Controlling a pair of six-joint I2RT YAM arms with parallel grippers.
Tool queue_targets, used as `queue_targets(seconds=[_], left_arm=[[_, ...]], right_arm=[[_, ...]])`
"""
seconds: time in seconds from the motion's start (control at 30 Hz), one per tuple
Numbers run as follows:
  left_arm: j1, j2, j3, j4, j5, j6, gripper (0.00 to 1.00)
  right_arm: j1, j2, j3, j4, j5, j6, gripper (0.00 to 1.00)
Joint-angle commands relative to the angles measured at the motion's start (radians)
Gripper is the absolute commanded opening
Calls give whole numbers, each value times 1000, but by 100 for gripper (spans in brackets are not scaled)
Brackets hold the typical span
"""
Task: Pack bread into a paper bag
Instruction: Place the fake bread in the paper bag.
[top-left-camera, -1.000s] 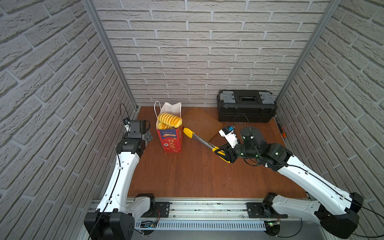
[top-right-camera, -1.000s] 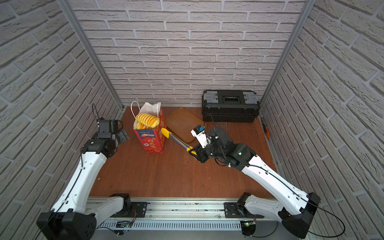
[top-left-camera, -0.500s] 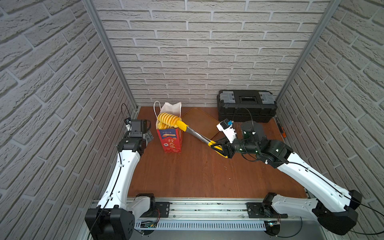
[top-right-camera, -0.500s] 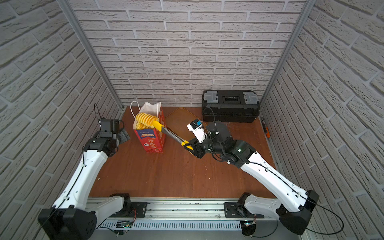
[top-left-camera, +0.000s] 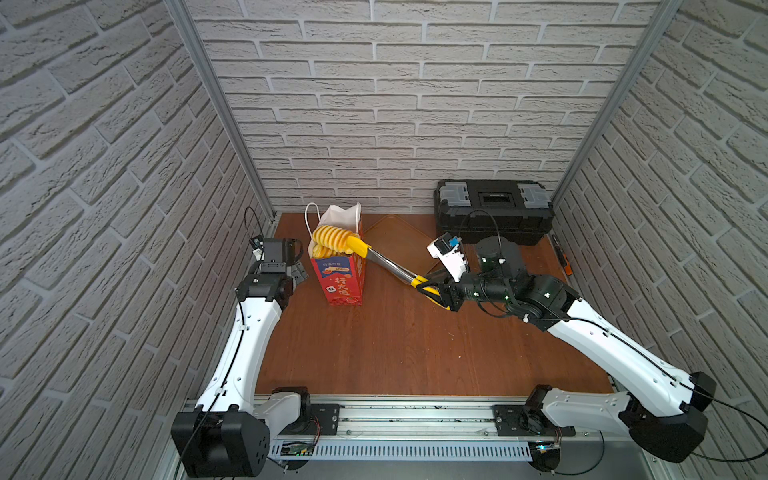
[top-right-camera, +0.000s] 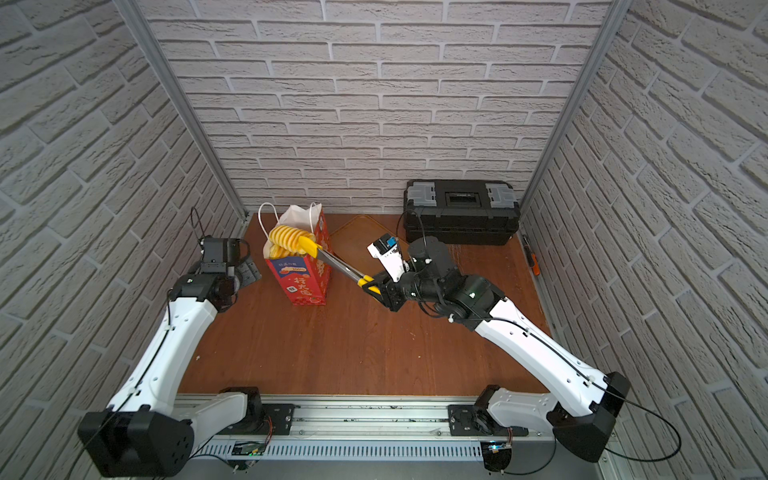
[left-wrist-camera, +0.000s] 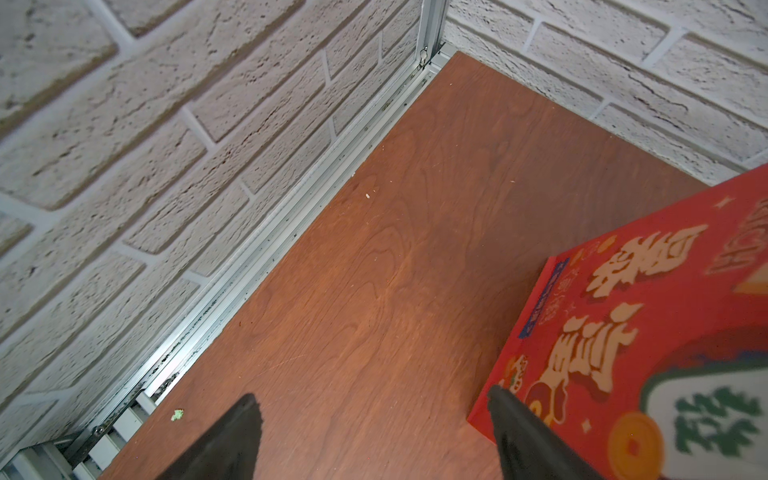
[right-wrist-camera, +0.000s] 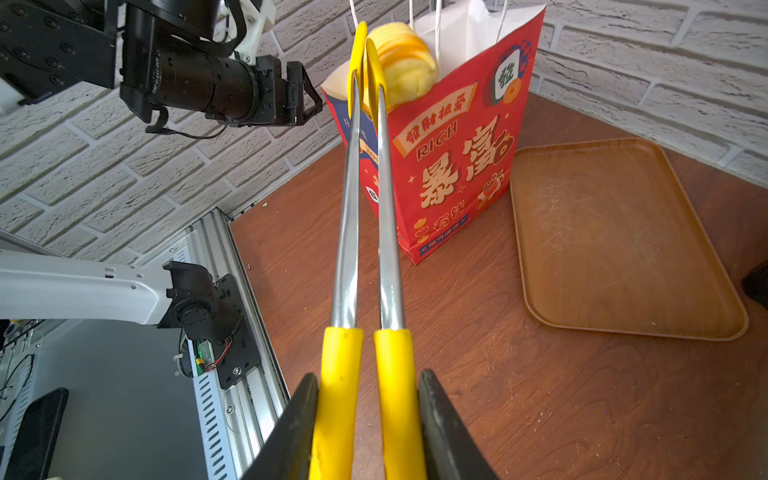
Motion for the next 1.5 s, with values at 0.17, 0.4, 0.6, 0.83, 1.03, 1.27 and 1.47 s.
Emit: queue_targets(seconds=[0.17, 0.4, 0.6, 0.83, 1.03, 1.27, 1.47], left_arm=[[-4, 4, -8, 30, 8, -10, 88], [-4, -2, -24, 34, 3, -12, 88], [-4, 9, -18, 40, 9, -12, 88], [-10, 8, -14, 41, 16, -15, 88], [-9, 2, -11, 34, 9, -11, 88], [-10, 21, -4, 39, 8, -12, 88], [-11, 28, -10, 44, 10, -15, 88]], right_arm=[[5, 57, 96, 117, 3, -50, 2], [4, -5, 105, 63, 93, -62, 2], [5, -86, 54, -39, 179, -62, 2], [4, -48, -22, -47, 150, -25, 2], [4, 30, -29, -31, 102, -6, 2], [5, 47, -8, -10, 105, -22, 2], [5, 70, 60, -2, 98, -52, 2]])
